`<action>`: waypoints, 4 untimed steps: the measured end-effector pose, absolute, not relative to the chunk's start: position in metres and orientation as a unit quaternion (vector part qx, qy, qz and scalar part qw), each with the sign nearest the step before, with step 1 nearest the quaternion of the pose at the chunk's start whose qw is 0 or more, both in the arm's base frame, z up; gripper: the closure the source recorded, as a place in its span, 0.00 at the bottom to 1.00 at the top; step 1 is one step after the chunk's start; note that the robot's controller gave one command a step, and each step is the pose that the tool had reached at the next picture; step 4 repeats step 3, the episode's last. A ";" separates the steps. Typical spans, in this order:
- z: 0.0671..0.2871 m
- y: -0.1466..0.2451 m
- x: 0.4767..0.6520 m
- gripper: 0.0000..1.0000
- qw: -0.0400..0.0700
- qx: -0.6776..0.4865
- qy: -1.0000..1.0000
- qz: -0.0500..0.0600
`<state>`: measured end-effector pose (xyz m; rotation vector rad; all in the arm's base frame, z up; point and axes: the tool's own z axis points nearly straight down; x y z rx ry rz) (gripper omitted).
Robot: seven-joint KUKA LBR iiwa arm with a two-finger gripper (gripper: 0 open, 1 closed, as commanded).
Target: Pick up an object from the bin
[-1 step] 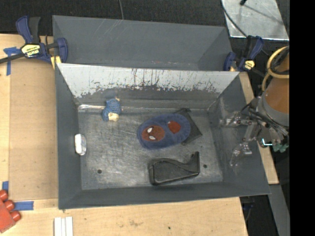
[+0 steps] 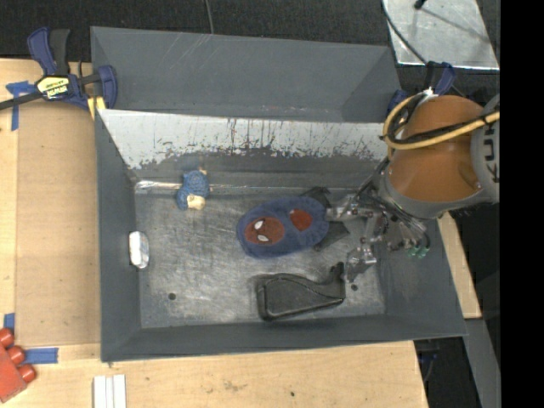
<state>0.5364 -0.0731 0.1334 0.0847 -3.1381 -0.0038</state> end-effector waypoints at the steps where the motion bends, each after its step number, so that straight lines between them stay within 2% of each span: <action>1: 0.076 -0.021 0.576 0.00 -0.008 0.069 -0.998 0.005; 2: 0.084 -0.020 0.583 1.00 -0.023 0.068 -0.997 0.004; 3: 0.282 -0.049 0.530 1.00 -0.005 0.220 -0.975 0.002; 4: 0.282 -0.049 0.530 1.00 -0.005 0.220 -0.975 0.002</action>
Offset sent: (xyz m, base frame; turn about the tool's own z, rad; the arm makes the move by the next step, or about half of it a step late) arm 0.0336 0.0569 -0.0634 -0.0859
